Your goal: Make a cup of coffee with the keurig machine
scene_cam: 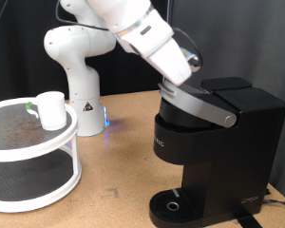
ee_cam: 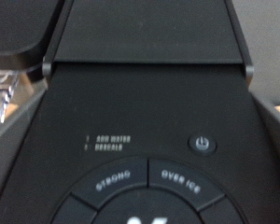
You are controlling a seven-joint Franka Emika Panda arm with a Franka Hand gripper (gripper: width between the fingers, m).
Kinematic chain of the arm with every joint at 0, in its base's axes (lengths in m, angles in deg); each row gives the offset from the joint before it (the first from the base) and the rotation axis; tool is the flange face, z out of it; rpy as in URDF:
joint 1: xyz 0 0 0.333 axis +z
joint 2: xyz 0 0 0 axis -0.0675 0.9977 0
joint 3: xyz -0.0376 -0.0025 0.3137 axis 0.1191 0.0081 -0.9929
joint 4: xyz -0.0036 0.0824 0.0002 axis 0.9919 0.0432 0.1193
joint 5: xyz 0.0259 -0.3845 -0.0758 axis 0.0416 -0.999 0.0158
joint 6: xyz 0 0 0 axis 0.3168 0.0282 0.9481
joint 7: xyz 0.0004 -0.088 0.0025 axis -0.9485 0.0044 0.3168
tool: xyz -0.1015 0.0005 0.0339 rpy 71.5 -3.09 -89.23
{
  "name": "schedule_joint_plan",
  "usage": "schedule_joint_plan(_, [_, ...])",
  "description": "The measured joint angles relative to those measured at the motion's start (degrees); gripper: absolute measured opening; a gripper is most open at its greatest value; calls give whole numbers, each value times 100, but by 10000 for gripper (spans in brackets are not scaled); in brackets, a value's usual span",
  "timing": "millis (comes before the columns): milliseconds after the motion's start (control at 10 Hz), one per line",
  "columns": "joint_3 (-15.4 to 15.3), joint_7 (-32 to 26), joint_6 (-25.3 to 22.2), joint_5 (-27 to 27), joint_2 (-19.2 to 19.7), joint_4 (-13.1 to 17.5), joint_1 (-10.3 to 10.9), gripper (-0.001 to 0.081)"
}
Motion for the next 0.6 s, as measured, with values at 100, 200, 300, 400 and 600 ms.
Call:
schedule_joint_plan(100, [55,-154,7,0,4,-61,-43,3])
schedule_joint_plan(200, [109,-285,37,-27,7,-127,-76,3])
schedule_joint_plan(300, [136,-384,147,-92,9,-222,-114,3])
schedule_joint_plan(400, [145,-430,273,-135,14,-313,-137,3])
schedule_joint_plan(600, [170,-447,465,-156,86,-426,-150,3])
